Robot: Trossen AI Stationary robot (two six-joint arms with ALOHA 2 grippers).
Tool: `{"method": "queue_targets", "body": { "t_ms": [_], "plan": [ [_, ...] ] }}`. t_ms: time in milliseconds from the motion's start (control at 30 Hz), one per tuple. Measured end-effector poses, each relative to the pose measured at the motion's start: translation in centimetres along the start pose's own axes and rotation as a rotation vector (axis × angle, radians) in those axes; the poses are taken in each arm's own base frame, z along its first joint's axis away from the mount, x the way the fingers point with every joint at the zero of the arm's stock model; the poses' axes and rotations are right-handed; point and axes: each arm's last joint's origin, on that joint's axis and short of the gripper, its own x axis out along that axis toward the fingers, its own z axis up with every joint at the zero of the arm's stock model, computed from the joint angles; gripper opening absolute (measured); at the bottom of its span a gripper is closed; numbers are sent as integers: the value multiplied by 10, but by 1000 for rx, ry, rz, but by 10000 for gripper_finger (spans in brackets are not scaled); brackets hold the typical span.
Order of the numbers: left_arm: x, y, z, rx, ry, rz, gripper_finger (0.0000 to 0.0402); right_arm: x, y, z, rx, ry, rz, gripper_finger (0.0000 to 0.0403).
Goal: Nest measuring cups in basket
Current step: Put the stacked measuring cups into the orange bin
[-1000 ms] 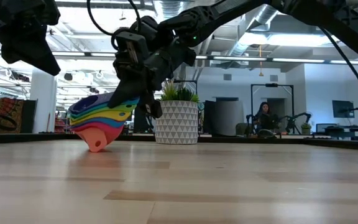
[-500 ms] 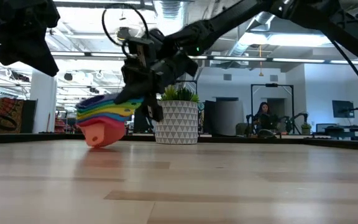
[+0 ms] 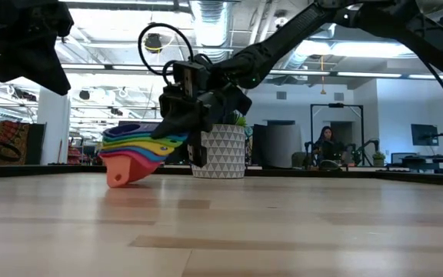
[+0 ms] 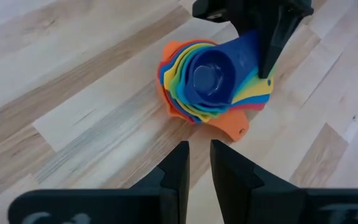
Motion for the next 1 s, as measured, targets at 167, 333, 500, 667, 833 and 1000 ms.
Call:
{"method": "queue_targets", "body": {
  "t_ms": [167,333,500,667,833,1000],
  "plan": [
    [0,0,0,-24,-1,0,52,-1,-2,2,12,-18,2,80],
    [0,0,0,-66,-2,-2,52,-9,-7,6,33,-43,-3,129],
    [0,-1,0,-95,-4,-7,52,-17,-10,8,47,-53,-13,184],
    [0,-4,2,-126,-19,-33,52,-28,2,12,36,-76,-53,221],
    [4,-8,1,-119,-46,-18,52,-42,21,15,-20,-103,-161,230],
    [16,-14,-5,-97,-13,33,52,-42,29,13,-26,-98,-233,226]
  ]
}}
